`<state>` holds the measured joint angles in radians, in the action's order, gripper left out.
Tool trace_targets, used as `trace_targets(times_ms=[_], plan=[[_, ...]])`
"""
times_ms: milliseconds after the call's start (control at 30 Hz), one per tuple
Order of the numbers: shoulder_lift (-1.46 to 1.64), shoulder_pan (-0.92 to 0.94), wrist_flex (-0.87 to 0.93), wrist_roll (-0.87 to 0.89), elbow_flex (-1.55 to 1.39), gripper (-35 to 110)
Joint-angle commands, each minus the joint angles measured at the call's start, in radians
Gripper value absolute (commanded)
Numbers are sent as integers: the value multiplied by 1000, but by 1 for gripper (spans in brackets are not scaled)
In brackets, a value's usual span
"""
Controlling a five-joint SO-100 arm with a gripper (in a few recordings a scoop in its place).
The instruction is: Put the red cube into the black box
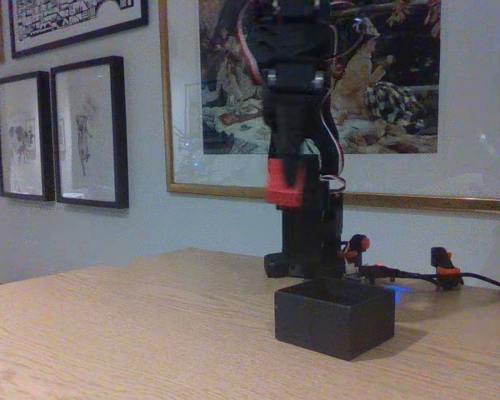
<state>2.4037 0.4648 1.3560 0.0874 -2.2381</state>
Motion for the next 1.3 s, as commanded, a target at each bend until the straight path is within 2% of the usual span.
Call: trace_targets(times_ms=[0, 200, 500, 1000, 1267], plan=[[32, 89, -12, 31, -6, -2], [-2, 176, -121, 12, -126, -2], [-40, 160, -307, -25, -238, -2], [-176, 175, -469, -87, -270, -1], [-184, 173, -492, -103, -287, 1]])
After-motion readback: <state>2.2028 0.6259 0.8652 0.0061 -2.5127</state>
